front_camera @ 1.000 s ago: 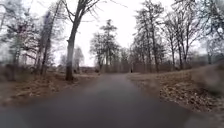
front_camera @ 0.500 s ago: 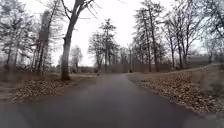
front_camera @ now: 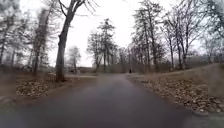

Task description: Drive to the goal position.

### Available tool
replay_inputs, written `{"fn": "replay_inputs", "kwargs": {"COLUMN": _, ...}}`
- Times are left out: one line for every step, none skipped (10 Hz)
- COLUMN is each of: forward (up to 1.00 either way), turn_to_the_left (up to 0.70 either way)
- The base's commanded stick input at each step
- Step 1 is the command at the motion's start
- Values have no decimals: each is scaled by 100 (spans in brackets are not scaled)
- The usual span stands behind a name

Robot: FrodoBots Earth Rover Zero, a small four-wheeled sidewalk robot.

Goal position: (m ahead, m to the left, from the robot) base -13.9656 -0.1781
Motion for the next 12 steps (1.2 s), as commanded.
{"fn": "replay_inputs", "kwargs": {"forward": 100, "turn_to_the_left": 0}}
{"fn": "replay_inputs", "kwargs": {"forward": 100, "turn_to_the_left": 0}}
{"fn": "replay_inputs", "kwargs": {"forward": 100, "turn_to_the_left": 0}}
{"fn": "replay_inputs", "kwargs": {"forward": 100, "turn_to_the_left": 0}}
{"fn": "replay_inputs", "kwargs": {"forward": 100, "turn_to_the_left": 0}}
{"fn": "replay_inputs", "kwargs": {"forward": 100, "turn_to_the_left": 0}}
{"fn": "replay_inputs", "kwargs": {"forward": 100, "turn_to_the_left": 0}}
{"fn": "replay_inputs", "kwargs": {"forward": 100, "turn_to_the_left": 0}}
{"fn": "replay_inputs", "kwargs": {"forward": 100, "turn_to_the_left": 0}}
{"fn": "replay_inputs", "kwargs": {"forward": 100, "turn_to_the_left": 0}}
{"fn": "replay_inputs", "kwargs": {"forward": 100, "turn_to_the_left": 0}}
{"fn": "replay_inputs", "kwargs": {"forward": 100, "turn_to_the_left": 0}}
